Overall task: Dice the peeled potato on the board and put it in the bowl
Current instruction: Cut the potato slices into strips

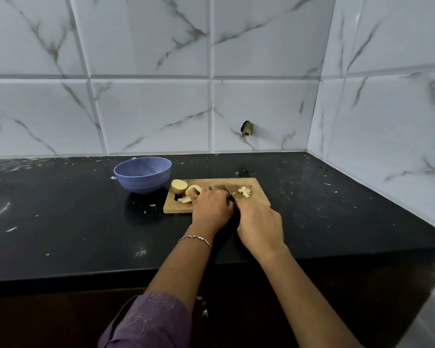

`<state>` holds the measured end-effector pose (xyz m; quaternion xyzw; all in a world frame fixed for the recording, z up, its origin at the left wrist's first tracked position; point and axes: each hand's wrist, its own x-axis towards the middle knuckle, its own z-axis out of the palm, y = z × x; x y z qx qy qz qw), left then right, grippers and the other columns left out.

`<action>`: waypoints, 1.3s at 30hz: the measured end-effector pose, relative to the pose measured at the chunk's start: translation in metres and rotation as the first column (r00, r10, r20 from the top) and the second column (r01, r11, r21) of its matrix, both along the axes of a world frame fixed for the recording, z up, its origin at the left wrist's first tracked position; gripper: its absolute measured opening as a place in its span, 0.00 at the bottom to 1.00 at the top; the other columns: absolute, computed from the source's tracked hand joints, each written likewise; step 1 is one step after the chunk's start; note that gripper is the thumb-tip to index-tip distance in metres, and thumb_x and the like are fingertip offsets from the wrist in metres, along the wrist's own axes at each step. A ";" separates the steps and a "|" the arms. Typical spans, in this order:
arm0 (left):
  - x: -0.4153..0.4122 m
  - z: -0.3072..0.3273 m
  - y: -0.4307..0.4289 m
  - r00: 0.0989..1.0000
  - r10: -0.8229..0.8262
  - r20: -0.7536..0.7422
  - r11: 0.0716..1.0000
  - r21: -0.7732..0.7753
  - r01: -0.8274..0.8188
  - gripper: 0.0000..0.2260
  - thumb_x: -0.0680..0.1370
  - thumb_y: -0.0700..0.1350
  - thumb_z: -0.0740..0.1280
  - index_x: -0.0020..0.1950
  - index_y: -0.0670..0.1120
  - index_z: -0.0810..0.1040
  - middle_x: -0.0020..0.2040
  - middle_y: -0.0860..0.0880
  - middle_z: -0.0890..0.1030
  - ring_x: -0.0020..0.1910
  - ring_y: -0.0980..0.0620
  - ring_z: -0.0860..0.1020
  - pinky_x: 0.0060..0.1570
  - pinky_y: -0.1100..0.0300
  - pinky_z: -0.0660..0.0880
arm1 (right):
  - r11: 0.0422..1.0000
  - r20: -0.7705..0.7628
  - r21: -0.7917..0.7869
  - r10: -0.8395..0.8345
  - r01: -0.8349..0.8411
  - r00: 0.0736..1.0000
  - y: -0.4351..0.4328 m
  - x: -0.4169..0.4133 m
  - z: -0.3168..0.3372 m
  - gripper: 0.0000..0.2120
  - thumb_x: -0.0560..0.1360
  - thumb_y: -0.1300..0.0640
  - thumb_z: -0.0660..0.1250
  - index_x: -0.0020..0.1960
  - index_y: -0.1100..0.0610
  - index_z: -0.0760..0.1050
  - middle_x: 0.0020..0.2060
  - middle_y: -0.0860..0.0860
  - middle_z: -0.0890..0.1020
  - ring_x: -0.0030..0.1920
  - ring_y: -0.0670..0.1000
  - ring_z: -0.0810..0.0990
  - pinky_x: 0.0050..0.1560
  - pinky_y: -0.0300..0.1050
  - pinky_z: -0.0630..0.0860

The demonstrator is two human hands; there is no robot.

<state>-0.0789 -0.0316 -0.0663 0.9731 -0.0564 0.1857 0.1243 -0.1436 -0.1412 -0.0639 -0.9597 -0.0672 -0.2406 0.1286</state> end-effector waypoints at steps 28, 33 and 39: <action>0.002 -0.001 0.003 0.998 0.066 0.025 0.998 0.003 -0.066 0.14 0.80 0.51 0.59 0.58 0.51 0.82 0.57 0.51 0.80 0.63 0.48 0.68 0.60 0.45 0.58 | 0.968 -0.032 0.247 -0.022 0.030 0.999 -0.006 -0.002 0.000 0.12 0.80 0.56 0.63 0.62 0.46 0.76 0.45 0.45 0.81 0.48 0.49 0.81 0.41 0.41 0.68; 0.001 -0.001 0.002 0.999 0.054 0.005 0.998 0.008 -0.054 0.14 0.81 0.50 0.57 0.56 0.51 0.82 0.59 0.51 0.79 0.63 0.47 0.68 0.61 0.44 0.58 | 0.981 -0.032 0.192 -0.027 0.032 0.999 -0.003 0.002 -0.003 0.14 0.79 0.57 0.63 0.63 0.46 0.76 0.47 0.46 0.83 0.49 0.51 0.82 0.44 0.45 0.73; 0.002 -0.001 0.001 0.998 0.063 0.009 0.998 0.011 -0.063 0.13 0.80 0.49 0.58 0.53 0.50 0.82 0.57 0.51 0.80 0.63 0.47 0.68 0.62 0.44 0.57 | 0.993 -0.018 0.116 0.000 0.002 1.000 -0.002 0.005 0.000 0.13 0.77 0.60 0.64 0.60 0.49 0.76 0.48 0.47 0.82 0.48 0.52 0.82 0.45 0.47 0.76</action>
